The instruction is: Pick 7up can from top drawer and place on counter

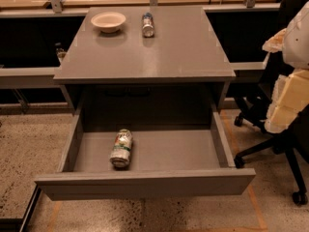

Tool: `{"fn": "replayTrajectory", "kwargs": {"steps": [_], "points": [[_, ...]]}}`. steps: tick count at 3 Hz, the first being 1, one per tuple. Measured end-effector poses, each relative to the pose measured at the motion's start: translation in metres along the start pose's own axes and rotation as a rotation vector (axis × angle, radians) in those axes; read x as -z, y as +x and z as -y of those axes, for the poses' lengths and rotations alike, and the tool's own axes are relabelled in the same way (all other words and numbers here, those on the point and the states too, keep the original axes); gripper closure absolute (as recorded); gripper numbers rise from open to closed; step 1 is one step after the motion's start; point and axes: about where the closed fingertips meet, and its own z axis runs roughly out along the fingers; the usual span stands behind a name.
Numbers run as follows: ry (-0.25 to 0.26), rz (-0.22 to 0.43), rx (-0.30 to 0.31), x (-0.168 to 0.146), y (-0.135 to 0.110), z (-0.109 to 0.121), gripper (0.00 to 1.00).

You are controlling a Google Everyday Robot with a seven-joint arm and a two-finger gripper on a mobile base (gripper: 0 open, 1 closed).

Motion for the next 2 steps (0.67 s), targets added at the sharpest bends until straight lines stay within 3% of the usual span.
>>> {"fn": "replayTrajectory", "kwargs": {"steps": [1,2], "points": [[0.0,0.0,0.0,0.0,0.0,0.0,0.0],[-0.006,0.036,0.059,-0.013,-0.023,0.005,0.0]]}}
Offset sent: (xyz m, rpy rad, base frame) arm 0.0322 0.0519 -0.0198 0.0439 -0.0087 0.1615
